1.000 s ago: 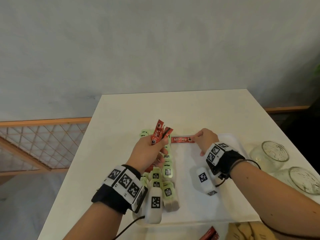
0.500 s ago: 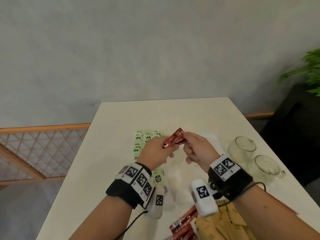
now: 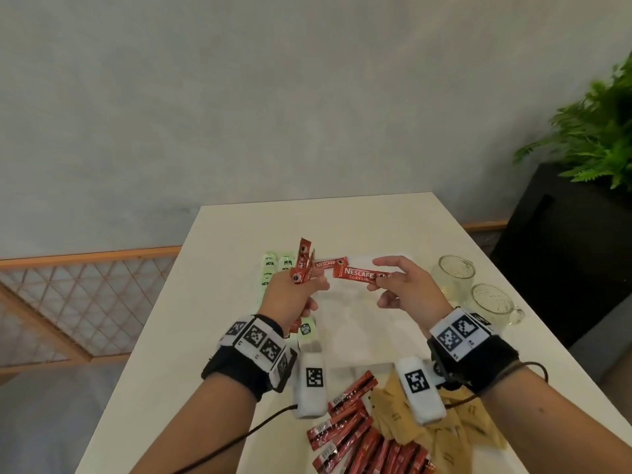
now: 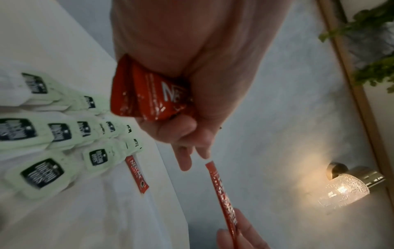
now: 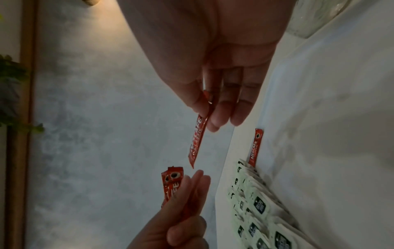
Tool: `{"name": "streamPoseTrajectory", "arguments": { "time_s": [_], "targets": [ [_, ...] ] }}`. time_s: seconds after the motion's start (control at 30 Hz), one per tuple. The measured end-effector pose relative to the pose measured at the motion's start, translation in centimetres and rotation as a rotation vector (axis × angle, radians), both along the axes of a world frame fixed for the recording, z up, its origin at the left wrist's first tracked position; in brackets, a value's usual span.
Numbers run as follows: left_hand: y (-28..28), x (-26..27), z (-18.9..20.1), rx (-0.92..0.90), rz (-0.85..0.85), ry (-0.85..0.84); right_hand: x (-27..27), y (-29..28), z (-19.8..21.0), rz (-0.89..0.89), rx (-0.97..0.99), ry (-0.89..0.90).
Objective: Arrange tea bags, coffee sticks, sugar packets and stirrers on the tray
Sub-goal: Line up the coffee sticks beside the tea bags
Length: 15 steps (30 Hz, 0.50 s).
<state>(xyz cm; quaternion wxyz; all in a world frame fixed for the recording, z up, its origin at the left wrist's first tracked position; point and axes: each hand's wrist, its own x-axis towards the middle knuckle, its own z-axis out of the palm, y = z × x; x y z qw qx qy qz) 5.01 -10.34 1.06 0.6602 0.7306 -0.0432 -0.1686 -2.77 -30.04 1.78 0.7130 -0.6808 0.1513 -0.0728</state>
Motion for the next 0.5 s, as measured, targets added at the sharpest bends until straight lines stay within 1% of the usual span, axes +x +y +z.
{"name": "streamPoseTrajectory", "arguments": {
  "time_s": [0.13,0.33,0.43,0.5],
  "targets": [
    [-0.3,-1.4,0.0,-0.015,-0.037,0.017,-0.6,0.3,-0.3,0.066,-0.062,0.0],
    [-0.8,-2.0,-0.3,0.041,-0.004,-0.054,0.0,1.1,0.2,0.164,-0.181,0.059],
    [-1.1,-2.4,-0.4,0.047,-0.031,-0.074,0.7,1.3,0.3,0.22,-0.294,0.078],
    [-1.3,-2.5,-0.6,0.069,-0.025,-0.096,1.3,1.4,0.0,0.237,-0.298,0.1]
  ]
}}
